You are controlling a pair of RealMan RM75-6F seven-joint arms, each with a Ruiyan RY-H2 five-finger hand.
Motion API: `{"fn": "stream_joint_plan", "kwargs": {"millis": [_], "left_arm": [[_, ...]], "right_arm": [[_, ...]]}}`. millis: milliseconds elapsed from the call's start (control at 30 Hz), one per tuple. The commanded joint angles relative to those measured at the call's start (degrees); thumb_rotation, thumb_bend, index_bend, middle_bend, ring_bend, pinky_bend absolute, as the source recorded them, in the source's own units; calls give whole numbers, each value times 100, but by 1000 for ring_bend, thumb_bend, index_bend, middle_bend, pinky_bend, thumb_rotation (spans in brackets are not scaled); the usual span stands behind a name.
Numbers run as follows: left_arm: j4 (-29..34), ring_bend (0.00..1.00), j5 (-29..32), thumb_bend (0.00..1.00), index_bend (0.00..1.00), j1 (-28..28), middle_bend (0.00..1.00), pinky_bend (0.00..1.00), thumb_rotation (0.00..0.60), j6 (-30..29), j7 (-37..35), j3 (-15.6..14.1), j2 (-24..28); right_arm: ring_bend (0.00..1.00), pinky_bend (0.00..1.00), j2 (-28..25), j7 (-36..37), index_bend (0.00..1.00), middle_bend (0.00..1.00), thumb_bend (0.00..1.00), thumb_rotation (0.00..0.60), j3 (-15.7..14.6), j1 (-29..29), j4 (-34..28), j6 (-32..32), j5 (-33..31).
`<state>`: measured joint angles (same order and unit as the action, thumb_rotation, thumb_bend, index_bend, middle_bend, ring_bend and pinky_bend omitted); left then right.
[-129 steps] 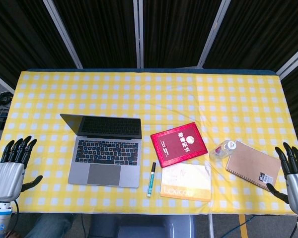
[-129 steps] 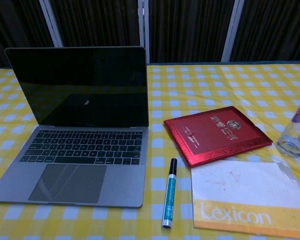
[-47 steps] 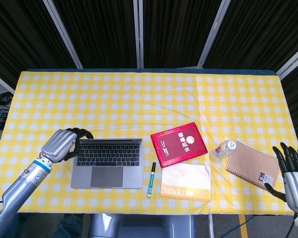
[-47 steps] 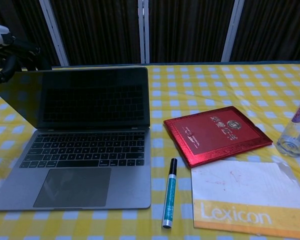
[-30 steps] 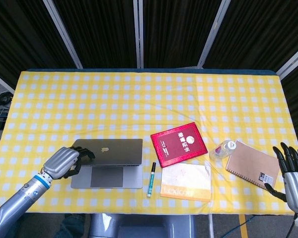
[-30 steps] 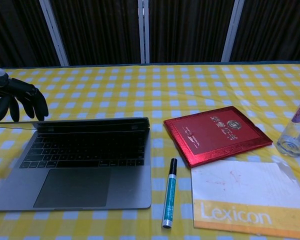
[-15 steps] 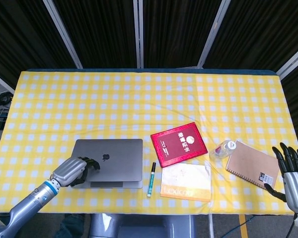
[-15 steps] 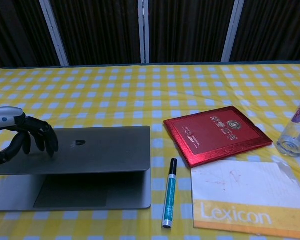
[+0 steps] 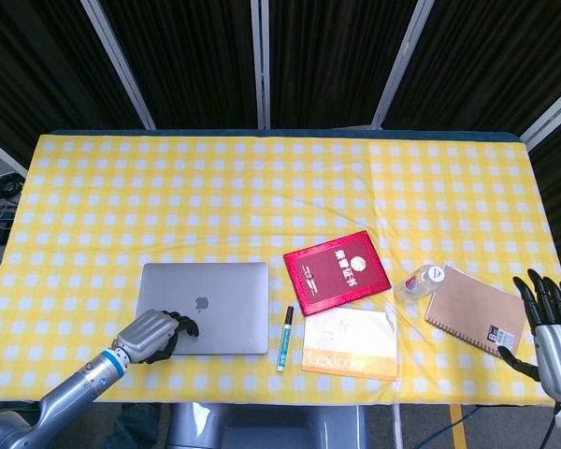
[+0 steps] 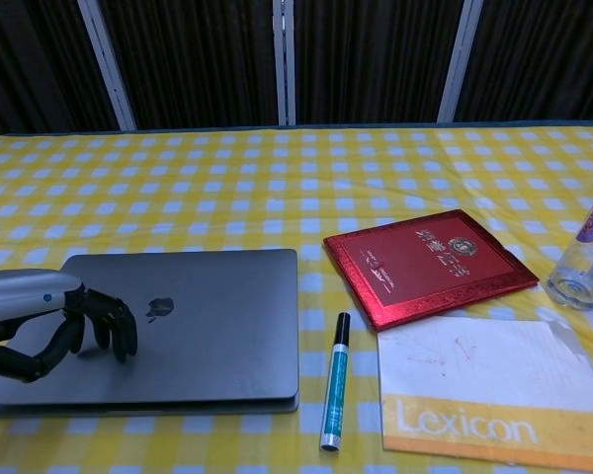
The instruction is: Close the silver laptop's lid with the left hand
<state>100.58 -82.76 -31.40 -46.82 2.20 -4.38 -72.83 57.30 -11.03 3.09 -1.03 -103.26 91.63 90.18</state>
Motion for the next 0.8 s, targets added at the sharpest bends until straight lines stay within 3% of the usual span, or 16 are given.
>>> {"fn": "stream_joint_plan", "kwargs": {"millis": [33,400,467,533,600,633,700,767,800], "left_arm": [[-89,297,98,1000,331,-10,325,367,600,44,30,0,-83],[-133,297,59,1000,332,8,325,367,600,-85,-202,18,-101],[25,297,-233,1000,331,100,325,360,600,-496,-441,95,27],[206,294,-740,1000,324,304,317,331,600,-1298,-744,197,265],[248,254,-941,1000,301,450,269,259,600,-1726,-754,218,396],[276,186,-971,995,266,537,208,180,600,-1931,-678,242,456],[412,56,-780,808,143,844,76,50,600,-2442,-129,325,589],[584,0,-515,294,14,1097,0,0,600,-2785,540,376,599],[629,0,-430,156,0,1183,0,0,600,-2917,781,397,578]], "right_arm": [[0,0,-1,3,21,0,0,600,-1,-1,0,1,0],[0,0,-9,9,22,0,0,600,-2,-4,-12,7,3],[0,0,-14,22,22,0,0,600,3,-9,-14,21,3],[0,0,-28,56,22,0,0,600,1,-12,-19,25,9],[0,0,-38,76,22,0,0,600,-1,-14,-25,32,21],[0,0,-44,86,22,0,0,600,-1,-17,-28,41,27],[0,0,-62,121,22,0,0,600,0,-33,-40,75,38],[0,0,-75,150,22,0,0,600,1,-42,-40,91,38],[0,0,-78,159,22,0,0,600,2,-44,-39,94,35]]}}
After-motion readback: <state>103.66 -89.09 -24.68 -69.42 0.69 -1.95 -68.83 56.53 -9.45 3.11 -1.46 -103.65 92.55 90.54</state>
